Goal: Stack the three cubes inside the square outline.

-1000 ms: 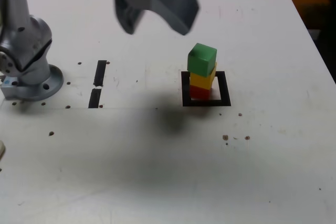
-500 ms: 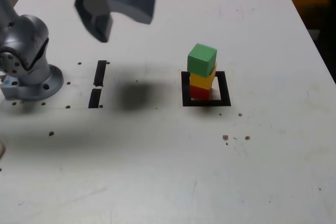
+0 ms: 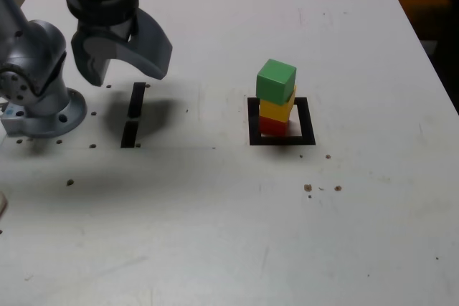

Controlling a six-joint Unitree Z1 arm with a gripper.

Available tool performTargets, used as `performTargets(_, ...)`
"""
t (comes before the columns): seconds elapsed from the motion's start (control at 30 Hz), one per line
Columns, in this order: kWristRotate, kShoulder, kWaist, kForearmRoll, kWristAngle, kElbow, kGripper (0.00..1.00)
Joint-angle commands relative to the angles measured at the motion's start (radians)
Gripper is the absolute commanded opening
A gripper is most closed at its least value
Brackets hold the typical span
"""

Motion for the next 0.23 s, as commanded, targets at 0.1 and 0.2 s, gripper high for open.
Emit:
performTargets(0.1, -0.016, 0.02, -0.001, 0.016, -0.048, 0.019, 1.0)
performTargets(0.2, -0.009, 0.037, -0.001, 0.027, -0.072, 0.024, 1.0)
